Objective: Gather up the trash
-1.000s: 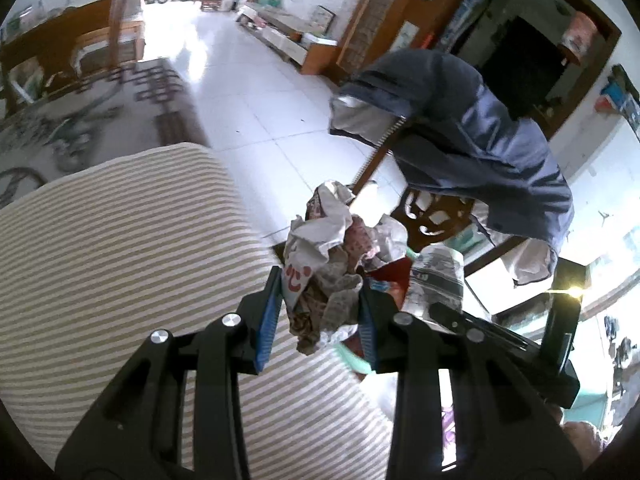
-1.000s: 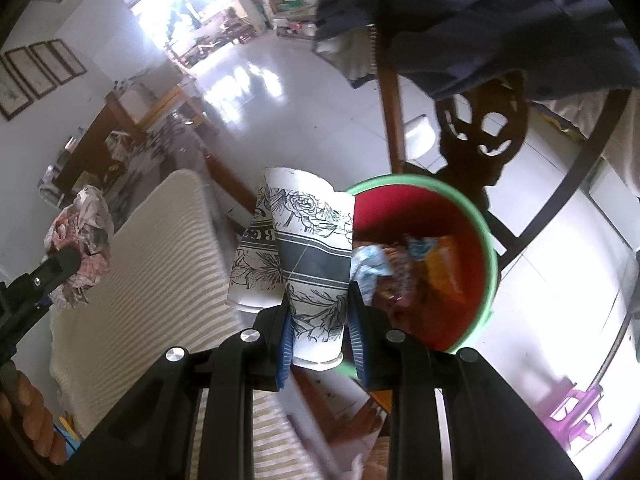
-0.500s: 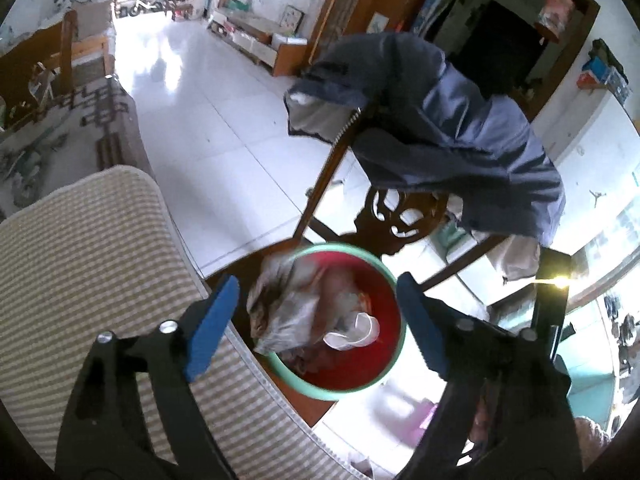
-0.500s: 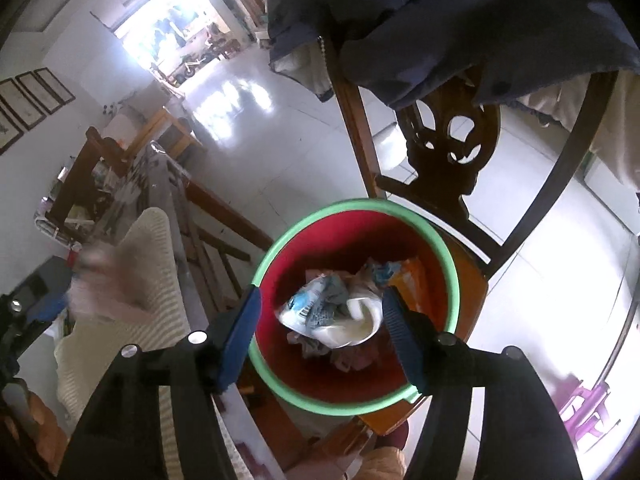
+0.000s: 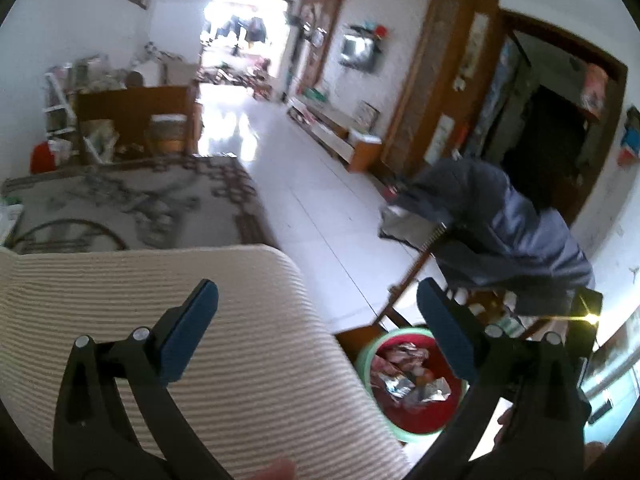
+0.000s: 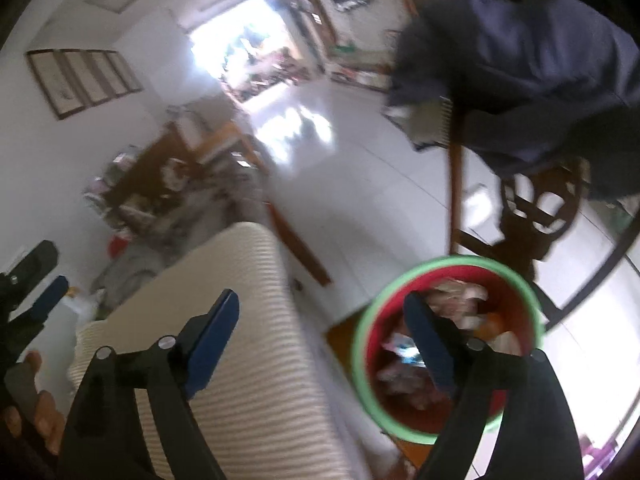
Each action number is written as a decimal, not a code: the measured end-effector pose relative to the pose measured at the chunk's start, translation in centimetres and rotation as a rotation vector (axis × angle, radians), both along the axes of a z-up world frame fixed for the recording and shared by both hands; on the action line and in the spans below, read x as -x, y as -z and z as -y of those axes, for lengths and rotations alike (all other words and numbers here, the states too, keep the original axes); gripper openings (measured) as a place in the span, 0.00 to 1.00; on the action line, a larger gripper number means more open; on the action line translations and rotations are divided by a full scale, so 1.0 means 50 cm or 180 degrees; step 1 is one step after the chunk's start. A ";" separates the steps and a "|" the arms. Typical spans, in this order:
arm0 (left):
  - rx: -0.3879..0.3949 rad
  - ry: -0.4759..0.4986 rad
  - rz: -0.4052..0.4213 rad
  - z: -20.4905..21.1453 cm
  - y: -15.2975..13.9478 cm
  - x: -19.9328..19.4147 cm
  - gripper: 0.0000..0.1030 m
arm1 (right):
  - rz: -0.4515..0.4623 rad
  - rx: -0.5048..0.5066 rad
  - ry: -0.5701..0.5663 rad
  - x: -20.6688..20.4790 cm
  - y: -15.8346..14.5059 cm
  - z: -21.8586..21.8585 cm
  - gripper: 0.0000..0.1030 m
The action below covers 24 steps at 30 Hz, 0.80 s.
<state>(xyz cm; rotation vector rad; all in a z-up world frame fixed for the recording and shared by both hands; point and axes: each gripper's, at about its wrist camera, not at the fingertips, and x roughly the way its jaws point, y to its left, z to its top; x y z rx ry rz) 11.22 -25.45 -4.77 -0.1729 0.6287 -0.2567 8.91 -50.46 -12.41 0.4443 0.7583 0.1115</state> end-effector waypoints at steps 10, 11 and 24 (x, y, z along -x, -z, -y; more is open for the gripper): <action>-0.0327 -0.0371 0.0345 -0.198 -0.046 0.060 0.95 | 0.0508 0.0177 0.0068 0.045 -0.061 -0.220 0.93; -0.0404 -0.0428 0.0335 -0.216 -0.047 0.064 0.95 | 0.0524 0.0201 0.0083 0.049 -0.060 -0.231 0.93; -0.0454 -0.0499 0.0328 -0.365 -0.051 0.115 0.95 | 0.0624 0.0542 0.0065 0.099 -0.063 -0.398 0.93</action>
